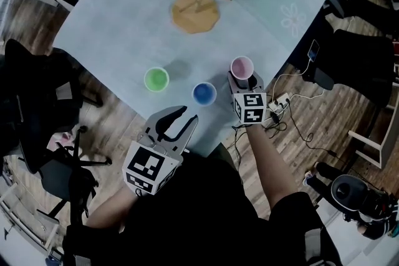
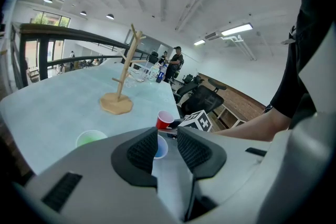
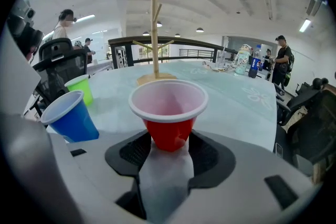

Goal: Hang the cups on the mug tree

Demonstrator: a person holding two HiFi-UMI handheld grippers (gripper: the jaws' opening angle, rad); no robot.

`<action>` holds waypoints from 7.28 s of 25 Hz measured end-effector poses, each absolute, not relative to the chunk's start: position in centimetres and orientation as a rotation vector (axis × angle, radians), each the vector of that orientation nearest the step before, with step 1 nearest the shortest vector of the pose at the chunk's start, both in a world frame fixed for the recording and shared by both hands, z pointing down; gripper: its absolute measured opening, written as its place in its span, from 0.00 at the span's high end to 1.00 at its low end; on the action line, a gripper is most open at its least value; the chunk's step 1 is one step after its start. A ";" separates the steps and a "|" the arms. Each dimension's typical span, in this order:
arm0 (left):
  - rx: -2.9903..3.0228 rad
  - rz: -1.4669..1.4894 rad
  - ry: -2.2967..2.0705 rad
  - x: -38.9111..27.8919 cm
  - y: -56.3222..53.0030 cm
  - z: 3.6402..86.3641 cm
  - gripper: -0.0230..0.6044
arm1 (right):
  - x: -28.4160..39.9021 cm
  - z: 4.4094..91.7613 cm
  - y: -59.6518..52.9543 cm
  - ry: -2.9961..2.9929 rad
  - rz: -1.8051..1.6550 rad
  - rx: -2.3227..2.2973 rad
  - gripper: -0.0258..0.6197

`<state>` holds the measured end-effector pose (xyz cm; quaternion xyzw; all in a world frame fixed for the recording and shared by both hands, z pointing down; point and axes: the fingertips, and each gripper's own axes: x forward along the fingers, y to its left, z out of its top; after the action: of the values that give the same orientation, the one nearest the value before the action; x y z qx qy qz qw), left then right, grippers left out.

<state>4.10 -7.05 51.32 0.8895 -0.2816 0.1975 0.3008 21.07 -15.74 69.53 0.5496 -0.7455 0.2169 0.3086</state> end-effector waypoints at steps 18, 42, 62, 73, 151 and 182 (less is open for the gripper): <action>2.372 0.499 -0.784 3.5 -6.7 50.3 0.77 | 22.0 66.2 -15.9 -1.891 0.365 1.427 0.58; 2.419 0.357 -0.861 0.0 -6.7 46.3 0.77 | 26.2 52.6 -19.9 -1.650 -0.073 1.451 0.58; 2.408 0.290 -0.867 -4.2 -7.2 46.0 0.77 | 23.8 45.5 -26.7 -1.336 -0.408 1.331 0.58; 2.391 0.299 -0.866 -5.3 -8.0 46.6 0.77 | 20.6 47.1 -30.1 -1.299 -0.453 1.241 0.58; 2.521 0.321 -0.806 -5.5 -7.0 44.2 0.77 | 13.5 39.6 -17.6 -1.892 -0.121 1.650 0.58; 2.731 0.314 -1.135 -1.4 -6.3 33.5 0.89 | 8.7 34.7 -5.3 -2.676 0.582 1.576 0.90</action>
<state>-1.43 -6.29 33.47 0.9150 -0.3803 0.1052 0.0836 8.74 -5.27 34.66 0.4988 -0.8469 0.1842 -0.0088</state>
